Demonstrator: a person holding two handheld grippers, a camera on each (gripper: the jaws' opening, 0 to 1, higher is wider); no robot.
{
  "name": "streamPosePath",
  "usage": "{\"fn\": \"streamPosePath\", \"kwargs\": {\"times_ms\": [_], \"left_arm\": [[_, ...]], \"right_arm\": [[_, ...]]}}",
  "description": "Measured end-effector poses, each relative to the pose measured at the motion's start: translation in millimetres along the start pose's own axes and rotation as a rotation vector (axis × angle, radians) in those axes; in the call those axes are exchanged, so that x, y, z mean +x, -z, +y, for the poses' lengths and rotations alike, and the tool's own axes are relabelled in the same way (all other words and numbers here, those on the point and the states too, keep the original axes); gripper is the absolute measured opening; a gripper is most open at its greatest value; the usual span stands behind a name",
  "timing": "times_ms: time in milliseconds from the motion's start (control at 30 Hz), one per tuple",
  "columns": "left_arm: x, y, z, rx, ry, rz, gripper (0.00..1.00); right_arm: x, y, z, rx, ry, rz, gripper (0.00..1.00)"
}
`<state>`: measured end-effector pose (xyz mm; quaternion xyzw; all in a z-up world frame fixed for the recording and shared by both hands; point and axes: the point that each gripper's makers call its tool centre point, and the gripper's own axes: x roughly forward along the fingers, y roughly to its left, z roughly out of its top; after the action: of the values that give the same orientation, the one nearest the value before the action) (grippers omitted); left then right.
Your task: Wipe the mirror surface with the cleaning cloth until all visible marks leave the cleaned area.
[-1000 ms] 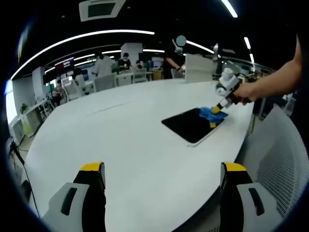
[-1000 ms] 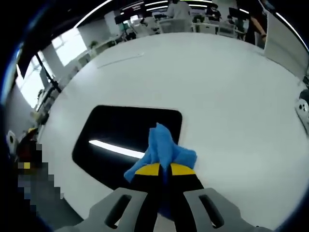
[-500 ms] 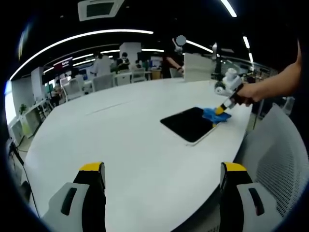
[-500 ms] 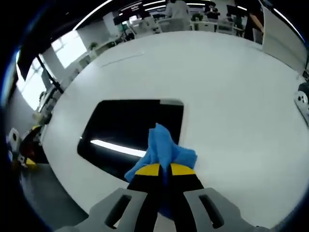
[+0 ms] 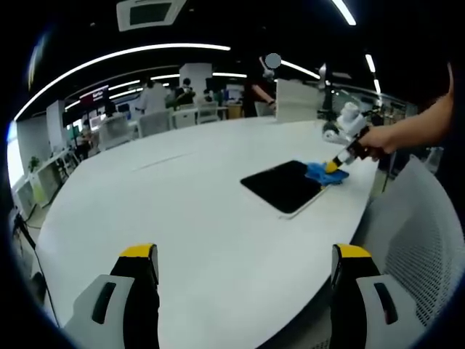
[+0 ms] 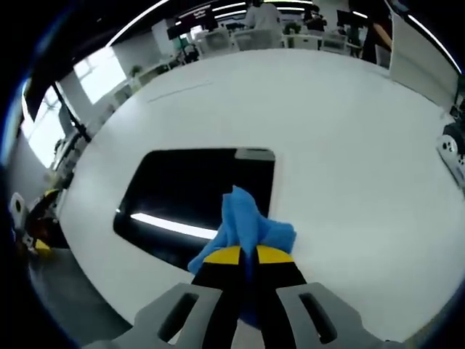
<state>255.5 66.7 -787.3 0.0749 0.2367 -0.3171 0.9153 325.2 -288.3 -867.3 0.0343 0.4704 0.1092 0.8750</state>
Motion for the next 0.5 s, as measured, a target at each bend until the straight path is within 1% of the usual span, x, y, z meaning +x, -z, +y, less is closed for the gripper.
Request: {"fn": "streamPosePath", "kwargs": {"times_ms": [133,267,500], "left_arm": [[0.0,-0.2,0.0,0.001,-0.001,-0.001,0.99],[-0.3,-1.1,0.7,0.002,-0.005,-0.006,0.99],[-0.6,-1.6,1.2,0.001,-0.008,-0.009,0.99]], "right_arm": [[0.3,0.0,2.4,0.013,0.000,0.008,0.00],[0.4,1.6,10.3,-0.013,0.003,0.013,0.00],[2.0,1.3,13.6,-0.021,0.003,0.021,0.00]]}}
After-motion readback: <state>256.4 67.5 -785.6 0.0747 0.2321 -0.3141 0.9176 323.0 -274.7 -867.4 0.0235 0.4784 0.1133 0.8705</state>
